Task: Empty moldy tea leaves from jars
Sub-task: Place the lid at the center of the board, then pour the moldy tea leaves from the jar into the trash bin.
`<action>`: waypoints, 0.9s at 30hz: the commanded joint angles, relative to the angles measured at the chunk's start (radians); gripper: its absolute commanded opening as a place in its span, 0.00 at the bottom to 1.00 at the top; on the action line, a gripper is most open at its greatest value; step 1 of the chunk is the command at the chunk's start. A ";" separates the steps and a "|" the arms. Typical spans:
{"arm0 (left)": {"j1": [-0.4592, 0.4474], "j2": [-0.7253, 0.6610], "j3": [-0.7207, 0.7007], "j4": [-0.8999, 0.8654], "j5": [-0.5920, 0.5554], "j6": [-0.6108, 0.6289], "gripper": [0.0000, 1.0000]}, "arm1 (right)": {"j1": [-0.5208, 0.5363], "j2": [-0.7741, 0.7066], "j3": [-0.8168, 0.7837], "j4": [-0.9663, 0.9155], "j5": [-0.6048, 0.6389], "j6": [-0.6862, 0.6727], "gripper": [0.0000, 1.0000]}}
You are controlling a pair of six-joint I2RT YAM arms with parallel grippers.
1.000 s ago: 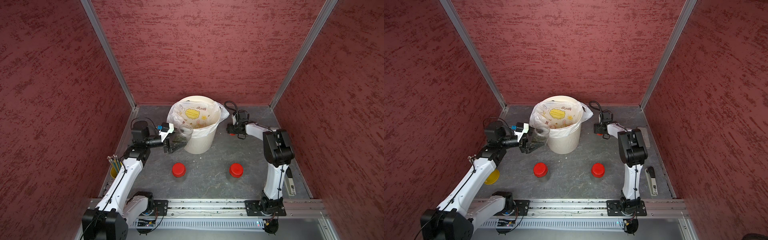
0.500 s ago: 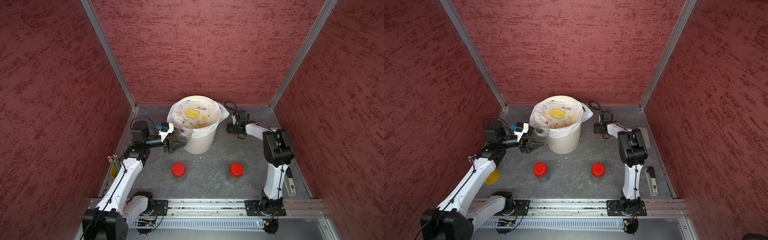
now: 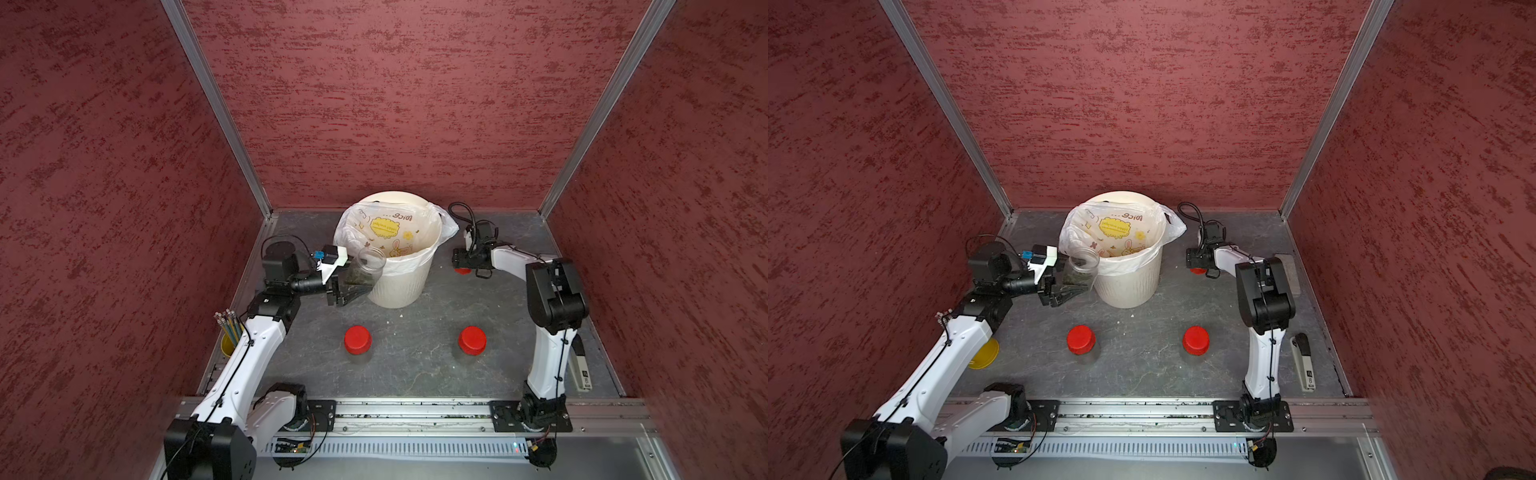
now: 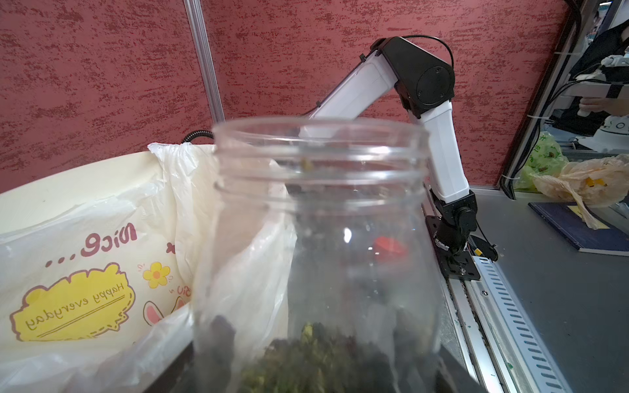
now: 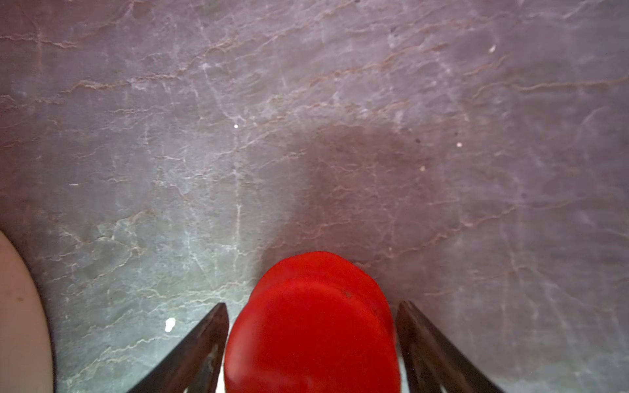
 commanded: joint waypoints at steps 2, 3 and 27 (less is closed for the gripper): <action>0.006 -0.024 0.006 0.013 0.005 -0.005 0.66 | -0.006 -0.015 0.011 -0.010 0.018 0.029 0.84; 0.006 -0.025 0.006 0.013 0.005 -0.005 0.65 | -0.006 -0.021 0.006 -0.006 0.015 0.035 0.85; 0.017 -0.049 0.264 -0.258 -0.296 0.206 0.65 | -0.009 -0.444 -0.180 0.131 -0.056 0.124 0.99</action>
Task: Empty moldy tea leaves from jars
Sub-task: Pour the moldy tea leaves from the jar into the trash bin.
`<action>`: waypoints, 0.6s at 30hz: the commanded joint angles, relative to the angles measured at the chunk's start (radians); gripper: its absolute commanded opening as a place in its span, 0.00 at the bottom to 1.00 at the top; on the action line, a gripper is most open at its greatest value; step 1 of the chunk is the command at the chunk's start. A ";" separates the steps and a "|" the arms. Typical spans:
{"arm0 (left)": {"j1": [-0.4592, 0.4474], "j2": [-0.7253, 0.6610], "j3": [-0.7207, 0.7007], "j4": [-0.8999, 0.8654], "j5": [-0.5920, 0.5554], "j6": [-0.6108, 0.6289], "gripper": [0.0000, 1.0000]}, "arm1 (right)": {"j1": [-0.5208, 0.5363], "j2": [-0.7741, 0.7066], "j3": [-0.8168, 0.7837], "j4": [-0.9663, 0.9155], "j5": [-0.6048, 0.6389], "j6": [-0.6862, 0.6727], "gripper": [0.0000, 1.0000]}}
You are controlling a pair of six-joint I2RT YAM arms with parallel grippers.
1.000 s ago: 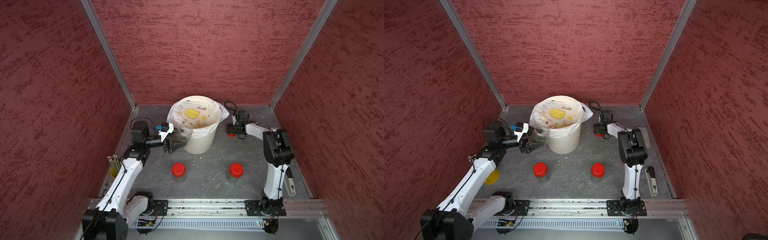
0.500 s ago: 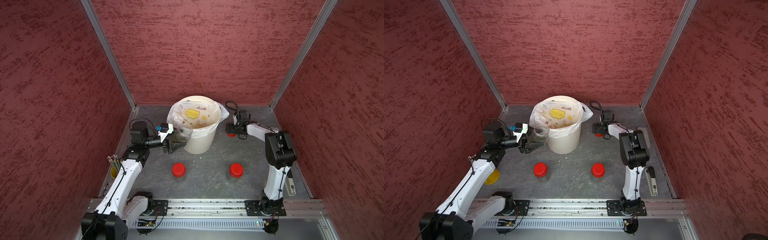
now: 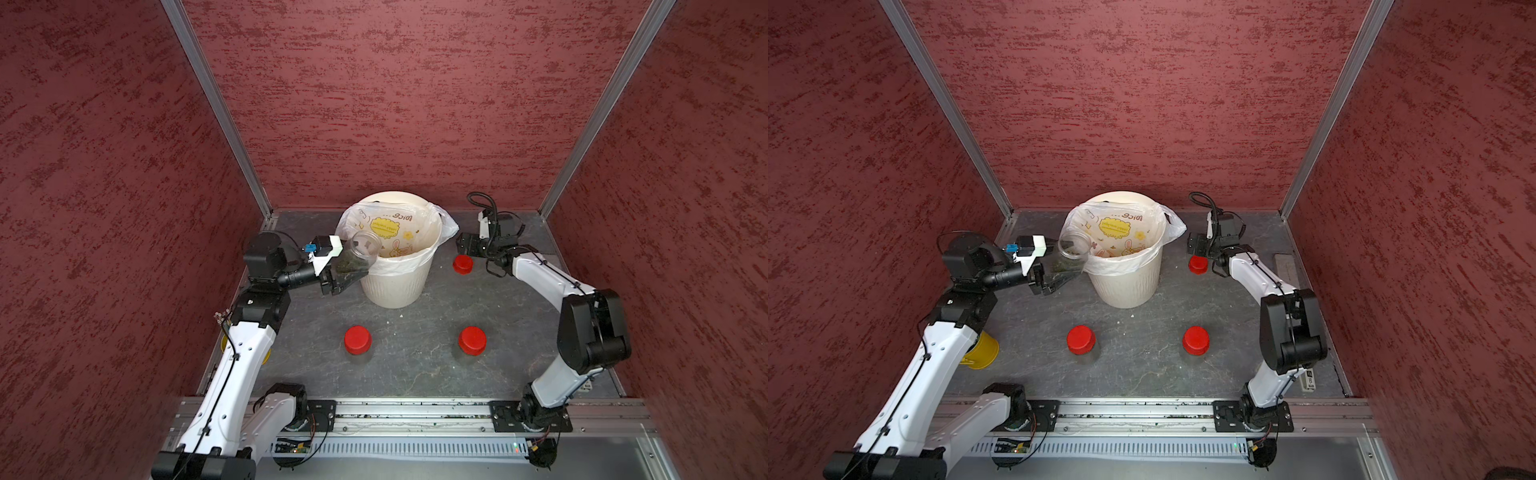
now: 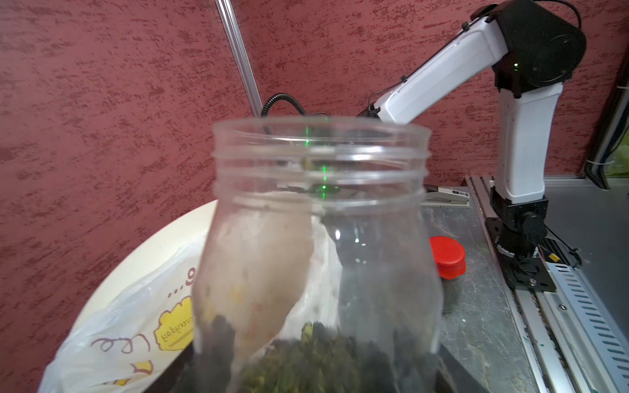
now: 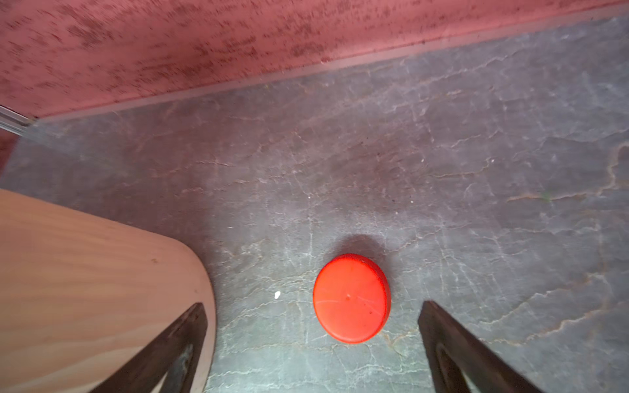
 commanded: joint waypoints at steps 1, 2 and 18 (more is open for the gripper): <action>0.006 0.016 0.072 -0.101 -0.145 0.114 0.65 | -0.007 -0.072 -0.019 0.038 -0.014 0.030 0.99; 0.006 0.027 0.094 -0.115 -0.185 0.140 0.65 | -0.007 -0.089 -0.024 0.039 -0.021 0.032 0.99; -0.120 0.257 0.373 -0.226 -0.703 0.625 0.65 | -0.007 -0.241 -0.022 0.026 -0.059 0.018 0.99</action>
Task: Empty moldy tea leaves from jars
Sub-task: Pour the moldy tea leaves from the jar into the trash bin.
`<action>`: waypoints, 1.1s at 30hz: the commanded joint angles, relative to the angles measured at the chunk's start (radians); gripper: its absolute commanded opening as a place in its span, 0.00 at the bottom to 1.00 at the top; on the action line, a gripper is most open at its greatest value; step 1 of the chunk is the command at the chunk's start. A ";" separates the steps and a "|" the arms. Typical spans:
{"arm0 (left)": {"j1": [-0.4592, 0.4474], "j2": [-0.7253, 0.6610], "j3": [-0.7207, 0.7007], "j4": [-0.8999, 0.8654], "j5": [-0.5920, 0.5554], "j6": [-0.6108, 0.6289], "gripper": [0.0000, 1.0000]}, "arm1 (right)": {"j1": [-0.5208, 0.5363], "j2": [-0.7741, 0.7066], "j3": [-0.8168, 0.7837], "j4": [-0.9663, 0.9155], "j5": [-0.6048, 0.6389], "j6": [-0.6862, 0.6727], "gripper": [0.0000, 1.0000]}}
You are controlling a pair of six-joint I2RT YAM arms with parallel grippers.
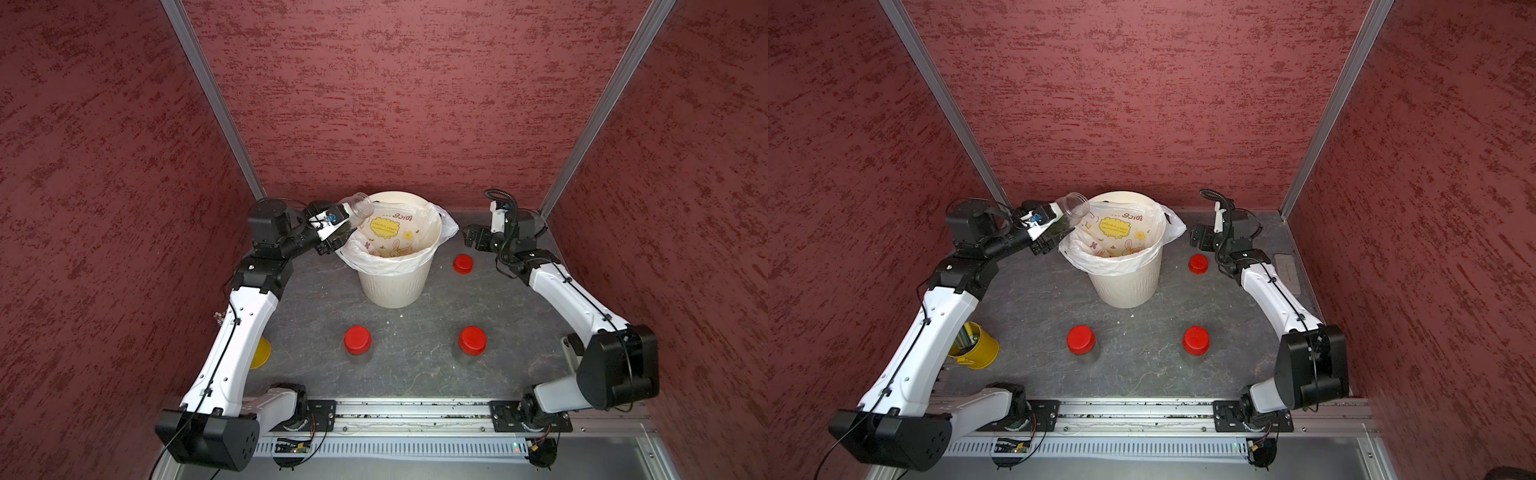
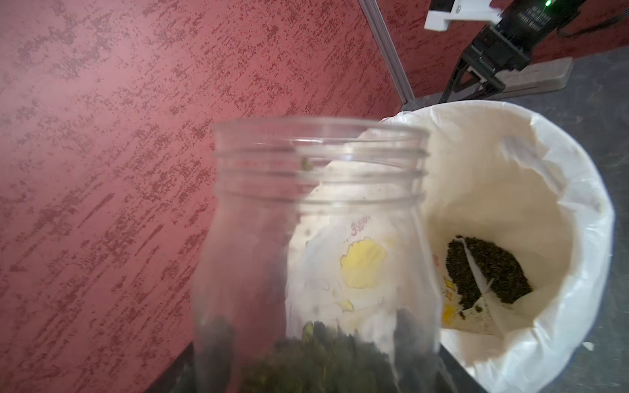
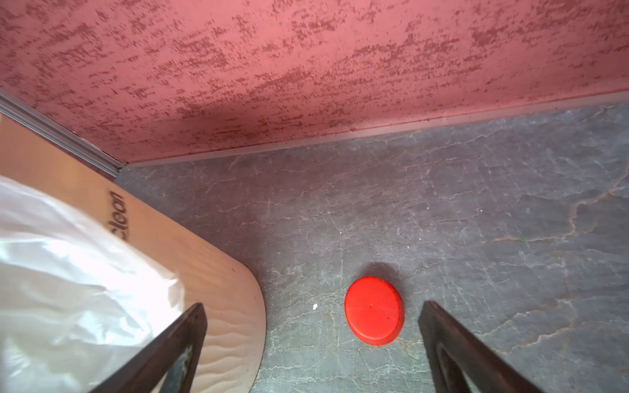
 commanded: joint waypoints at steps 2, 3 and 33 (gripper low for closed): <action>-0.090 0.048 0.114 -0.137 -0.231 0.255 0.65 | -0.008 -0.041 0.026 -0.019 -0.014 -0.010 0.99; -0.097 0.047 0.123 -0.137 -0.242 0.276 0.65 | -0.007 -0.049 0.024 -0.019 -0.012 -0.010 0.99; -0.306 0.089 0.154 -0.177 -0.699 0.830 0.65 | -0.007 -0.124 -0.005 0.003 -0.073 -0.004 0.99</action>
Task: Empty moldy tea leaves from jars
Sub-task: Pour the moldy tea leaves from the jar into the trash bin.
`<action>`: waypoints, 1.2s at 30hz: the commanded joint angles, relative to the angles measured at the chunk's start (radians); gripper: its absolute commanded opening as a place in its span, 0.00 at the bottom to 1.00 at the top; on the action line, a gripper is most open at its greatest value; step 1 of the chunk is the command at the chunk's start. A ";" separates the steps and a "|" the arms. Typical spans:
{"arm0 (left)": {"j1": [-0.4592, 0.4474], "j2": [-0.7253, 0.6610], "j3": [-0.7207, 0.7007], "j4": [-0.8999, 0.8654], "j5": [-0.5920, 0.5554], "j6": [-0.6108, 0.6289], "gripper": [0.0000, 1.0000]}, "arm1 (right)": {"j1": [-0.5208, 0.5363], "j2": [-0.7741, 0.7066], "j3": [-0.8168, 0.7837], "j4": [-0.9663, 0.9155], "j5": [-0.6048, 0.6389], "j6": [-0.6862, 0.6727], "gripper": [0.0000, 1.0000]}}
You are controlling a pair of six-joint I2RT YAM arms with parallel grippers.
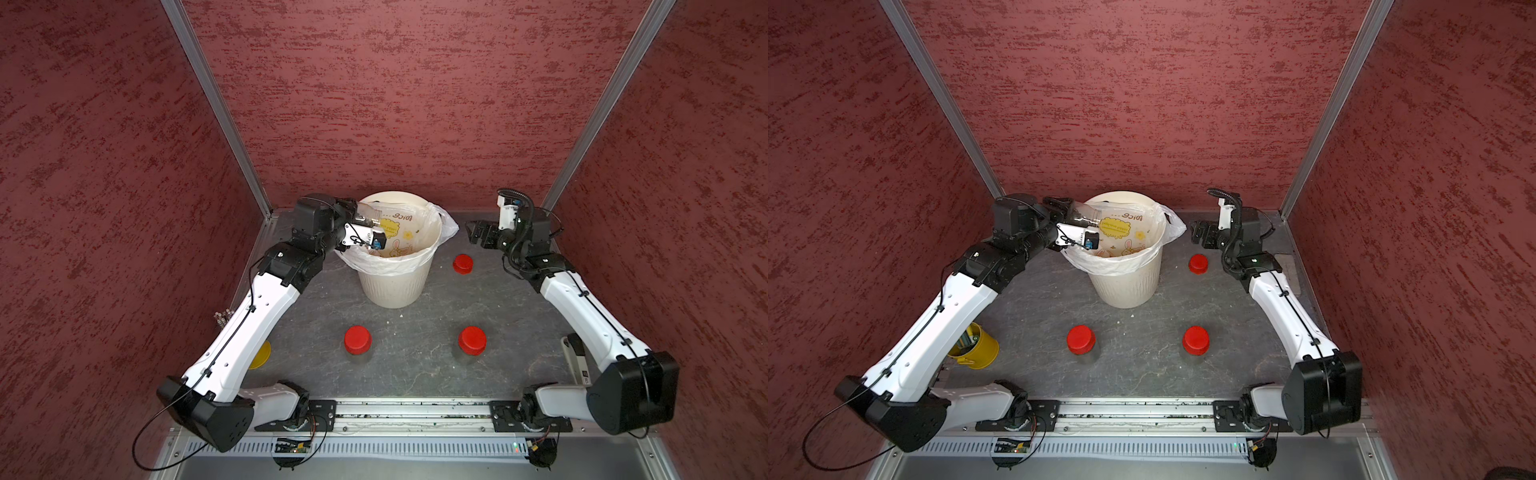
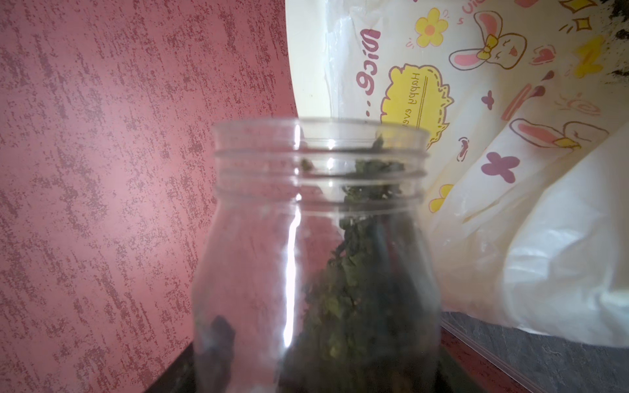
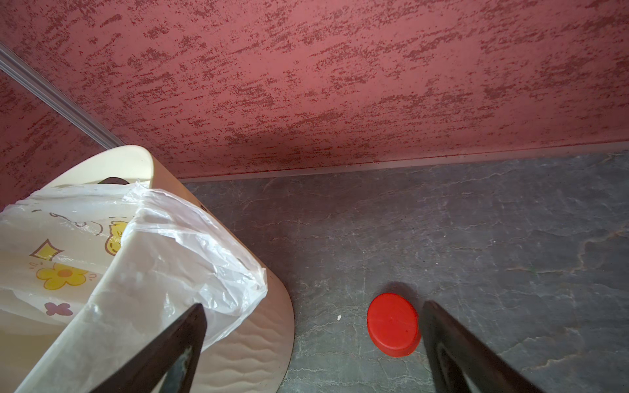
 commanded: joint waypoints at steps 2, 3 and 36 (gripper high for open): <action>-0.019 0.005 0.020 0.008 -0.037 0.054 0.65 | -0.007 -0.013 -0.006 0.013 -0.022 -0.004 0.99; -0.022 0.009 0.026 0.006 -0.041 0.059 0.65 | -0.008 -0.014 -0.004 0.013 -0.023 -0.003 0.99; -0.043 0.143 0.183 -0.106 -0.104 0.122 0.65 | -0.008 -0.051 -0.010 0.003 -0.035 -0.039 0.99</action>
